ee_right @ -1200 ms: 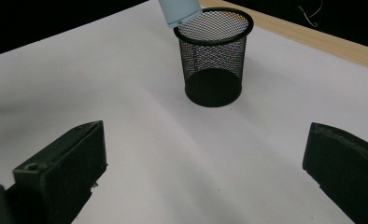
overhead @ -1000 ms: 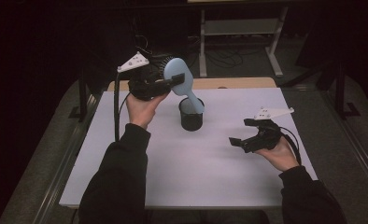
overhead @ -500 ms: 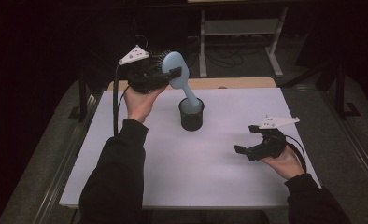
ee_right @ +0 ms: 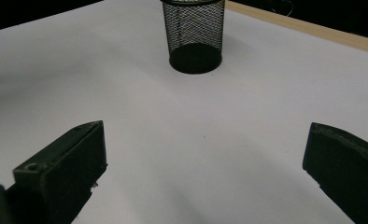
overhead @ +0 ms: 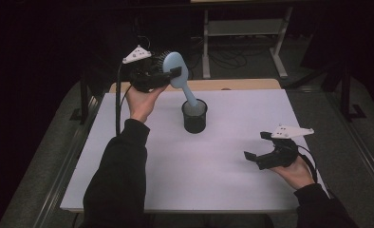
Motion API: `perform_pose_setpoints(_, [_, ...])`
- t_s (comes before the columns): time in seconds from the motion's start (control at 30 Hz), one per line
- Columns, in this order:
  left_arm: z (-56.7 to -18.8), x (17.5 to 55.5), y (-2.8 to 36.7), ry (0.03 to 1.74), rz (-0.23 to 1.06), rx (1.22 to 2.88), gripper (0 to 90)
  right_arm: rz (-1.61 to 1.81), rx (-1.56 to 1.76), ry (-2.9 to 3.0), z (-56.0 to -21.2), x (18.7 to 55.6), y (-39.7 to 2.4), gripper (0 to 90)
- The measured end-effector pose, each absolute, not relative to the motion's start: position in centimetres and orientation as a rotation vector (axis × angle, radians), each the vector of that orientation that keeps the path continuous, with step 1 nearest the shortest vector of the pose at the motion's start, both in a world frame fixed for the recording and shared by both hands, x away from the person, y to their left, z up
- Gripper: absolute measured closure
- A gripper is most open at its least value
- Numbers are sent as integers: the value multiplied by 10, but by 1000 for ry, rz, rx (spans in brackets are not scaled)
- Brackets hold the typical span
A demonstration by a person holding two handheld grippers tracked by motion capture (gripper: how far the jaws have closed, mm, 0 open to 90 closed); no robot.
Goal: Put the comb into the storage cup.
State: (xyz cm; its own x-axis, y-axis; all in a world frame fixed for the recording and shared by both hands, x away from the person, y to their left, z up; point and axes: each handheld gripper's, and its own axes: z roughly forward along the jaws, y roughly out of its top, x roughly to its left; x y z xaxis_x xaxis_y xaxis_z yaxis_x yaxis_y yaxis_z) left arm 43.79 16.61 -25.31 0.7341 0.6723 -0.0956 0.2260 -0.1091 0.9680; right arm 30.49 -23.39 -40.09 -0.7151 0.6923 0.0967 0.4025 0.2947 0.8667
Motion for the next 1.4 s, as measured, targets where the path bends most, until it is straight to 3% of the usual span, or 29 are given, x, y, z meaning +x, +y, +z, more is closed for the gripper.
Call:
perform_pose_setpoints(0.97, [-279, 447, 152, 734, 450, 1762, 514, 1365, 1073, 2233, -420, 290, -257, 0])
perform_pose_setpoints(1.4, [-294, 448, 156, 755, 418, 1728, 512, 1357, 1078, 2239, -424, 289, -257, 0])
